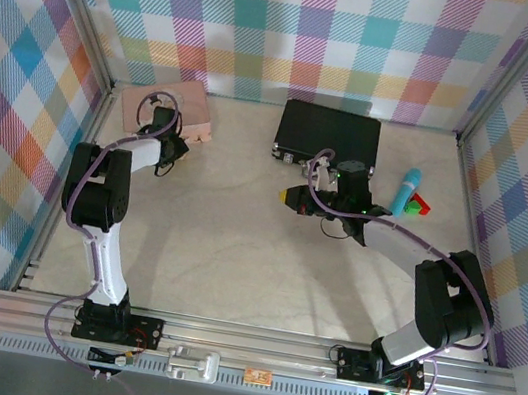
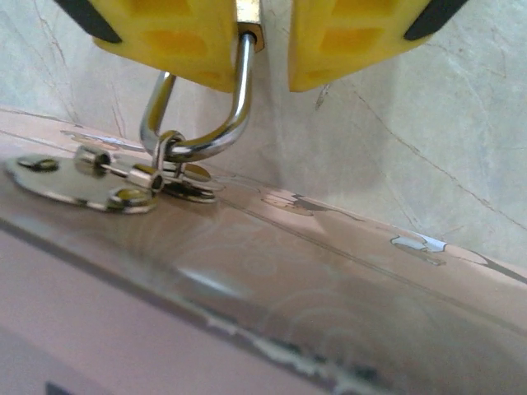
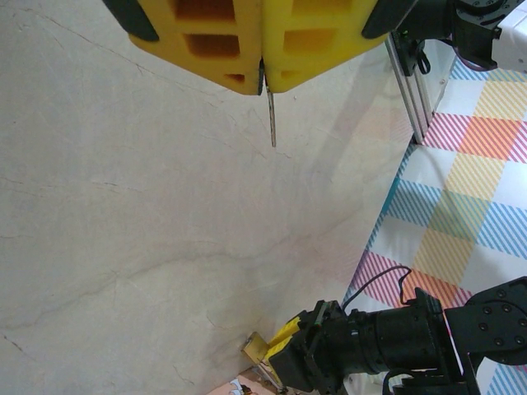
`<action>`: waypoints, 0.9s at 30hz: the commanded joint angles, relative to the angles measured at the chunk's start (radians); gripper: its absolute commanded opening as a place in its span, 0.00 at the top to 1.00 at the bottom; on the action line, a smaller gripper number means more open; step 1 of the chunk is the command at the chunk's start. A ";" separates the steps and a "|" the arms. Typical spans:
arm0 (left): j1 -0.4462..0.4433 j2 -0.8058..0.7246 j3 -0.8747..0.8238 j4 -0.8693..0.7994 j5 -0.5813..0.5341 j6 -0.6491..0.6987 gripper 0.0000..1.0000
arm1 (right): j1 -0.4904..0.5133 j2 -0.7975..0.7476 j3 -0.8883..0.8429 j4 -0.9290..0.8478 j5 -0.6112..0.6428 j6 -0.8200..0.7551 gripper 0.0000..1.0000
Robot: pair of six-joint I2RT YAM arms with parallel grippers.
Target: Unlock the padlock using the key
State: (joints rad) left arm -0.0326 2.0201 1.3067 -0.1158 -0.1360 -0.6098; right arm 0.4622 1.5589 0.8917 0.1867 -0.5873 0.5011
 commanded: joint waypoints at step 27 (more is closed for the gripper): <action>-0.078 -0.209 -0.161 -0.113 -0.024 0.151 0.48 | 0.001 -0.025 -0.010 0.031 -0.016 -0.002 1.00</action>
State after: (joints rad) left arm -0.1001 1.8614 1.1732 -0.2337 -0.1280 -0.4698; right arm 0.4622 1.5589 0.8917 0.1913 -0.5869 0.5014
